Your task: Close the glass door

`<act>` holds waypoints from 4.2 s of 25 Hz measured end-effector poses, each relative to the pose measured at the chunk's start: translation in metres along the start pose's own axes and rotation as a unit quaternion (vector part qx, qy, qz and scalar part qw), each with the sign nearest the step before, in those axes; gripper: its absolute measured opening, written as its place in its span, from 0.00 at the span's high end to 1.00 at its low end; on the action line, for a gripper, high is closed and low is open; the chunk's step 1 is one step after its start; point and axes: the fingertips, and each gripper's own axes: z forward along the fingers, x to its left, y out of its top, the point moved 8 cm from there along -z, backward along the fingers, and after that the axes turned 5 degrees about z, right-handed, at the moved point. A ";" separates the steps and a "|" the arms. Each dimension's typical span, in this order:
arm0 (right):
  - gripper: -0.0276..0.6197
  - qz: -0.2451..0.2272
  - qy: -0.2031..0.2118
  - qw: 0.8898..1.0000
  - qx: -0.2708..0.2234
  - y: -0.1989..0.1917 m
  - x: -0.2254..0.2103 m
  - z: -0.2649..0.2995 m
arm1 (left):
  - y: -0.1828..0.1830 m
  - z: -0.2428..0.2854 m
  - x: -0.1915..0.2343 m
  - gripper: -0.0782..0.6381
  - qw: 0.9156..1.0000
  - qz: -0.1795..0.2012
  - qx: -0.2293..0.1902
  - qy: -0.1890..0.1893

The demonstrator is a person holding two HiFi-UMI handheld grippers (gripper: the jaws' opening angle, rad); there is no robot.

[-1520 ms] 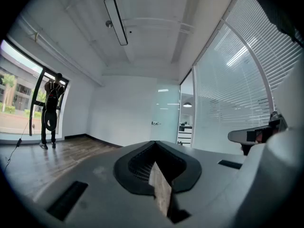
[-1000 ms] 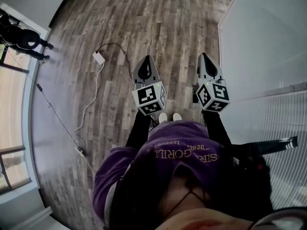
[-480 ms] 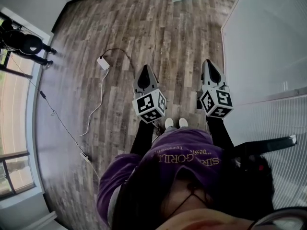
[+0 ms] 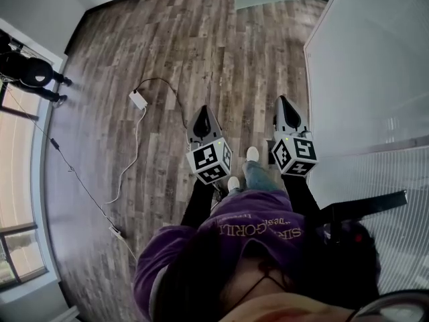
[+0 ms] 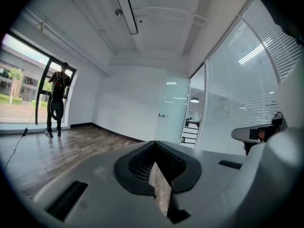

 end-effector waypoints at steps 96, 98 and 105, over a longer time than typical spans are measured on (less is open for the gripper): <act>0.98 -0.001 0.090 0.996 -0.008 0.162 -0.038 0.877 | 0.204 0.789 0.214 0.89 0.992 0.042 -0.062 0.105; 0.98 -0.003 0.091 0.996 -0.014 0.165 -0.027 0.898 | 0.209 0.807 0.230 0.89 0.992 0.037 -0.063 0.099; 0.98 -0.004 0.090 0.996 -0.010 0.161 0.007 0.963 | 0.221 0.857 0.279 0.89 0.993 0.059 -0.058 0.089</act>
